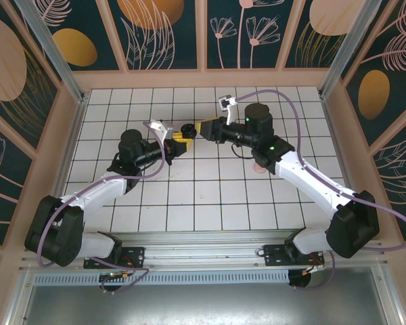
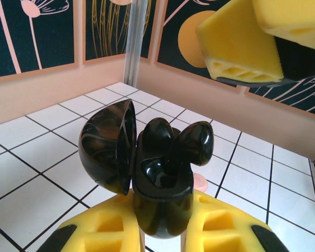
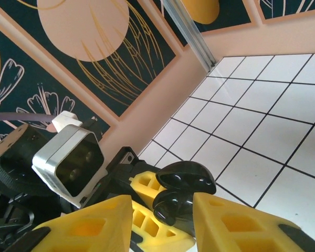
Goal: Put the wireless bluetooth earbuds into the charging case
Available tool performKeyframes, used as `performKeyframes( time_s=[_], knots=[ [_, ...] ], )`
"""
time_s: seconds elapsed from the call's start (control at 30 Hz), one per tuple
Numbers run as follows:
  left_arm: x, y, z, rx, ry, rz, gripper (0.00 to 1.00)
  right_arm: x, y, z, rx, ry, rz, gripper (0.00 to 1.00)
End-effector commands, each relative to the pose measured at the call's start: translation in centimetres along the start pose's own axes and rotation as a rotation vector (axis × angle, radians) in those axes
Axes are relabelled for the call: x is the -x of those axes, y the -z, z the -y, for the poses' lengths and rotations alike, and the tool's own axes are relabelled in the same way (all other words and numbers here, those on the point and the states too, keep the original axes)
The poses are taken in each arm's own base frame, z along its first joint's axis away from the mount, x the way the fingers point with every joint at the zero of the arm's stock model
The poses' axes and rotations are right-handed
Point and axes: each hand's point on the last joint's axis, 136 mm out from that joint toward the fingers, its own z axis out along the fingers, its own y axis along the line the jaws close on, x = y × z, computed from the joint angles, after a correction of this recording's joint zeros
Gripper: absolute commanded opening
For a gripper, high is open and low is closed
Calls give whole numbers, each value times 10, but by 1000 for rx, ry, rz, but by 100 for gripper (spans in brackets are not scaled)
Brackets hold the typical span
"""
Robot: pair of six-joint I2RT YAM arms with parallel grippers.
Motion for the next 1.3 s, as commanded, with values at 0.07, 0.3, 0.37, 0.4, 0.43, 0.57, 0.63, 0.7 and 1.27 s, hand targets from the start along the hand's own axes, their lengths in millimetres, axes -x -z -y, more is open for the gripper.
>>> performKeyframes(
  time_s=[0.07, 0.3, 0.37, 0.4, 0.43, 0.57, 0.63, 0.7, 1.27],
  knots=[
    [28, 3, 10, -36, -74, 68, 1, -2, 2, -10, 100, -64, -16, 29],
    [31, 3, 11, -41, -78, 72, 1, -10, -11, -5, 127, -105, -62, 24],
    [30, 3, 12, -42, -78, 71, 1, -12, -12, -4, 131, -111, -67, 23],
    [30, 3, 12, -42, -80, 72, 1, -13, -12, -5, 135, -114, -69, 22],
    [31, 3, 12, -42, -79, 72, 1, -13, -13, -5, 140, -119, -73, 22],
    [31, 3, 12, -42, -80, 72, 1, -16, -13, -6, 151, -125, -81, 19],
    [31, 2, 11, -43, -79, 72, 1, -16, -12, -7, 156, -125, -82, 19],
    [31, 2, 11, -43, -81, 73, 1, -17, -12, -7, 161, -128, -86, 18],
    [35, 2, 11, -40, -87, 77, 1, -30, -18, -6, 180, -153, -133, 14]
  ],
)
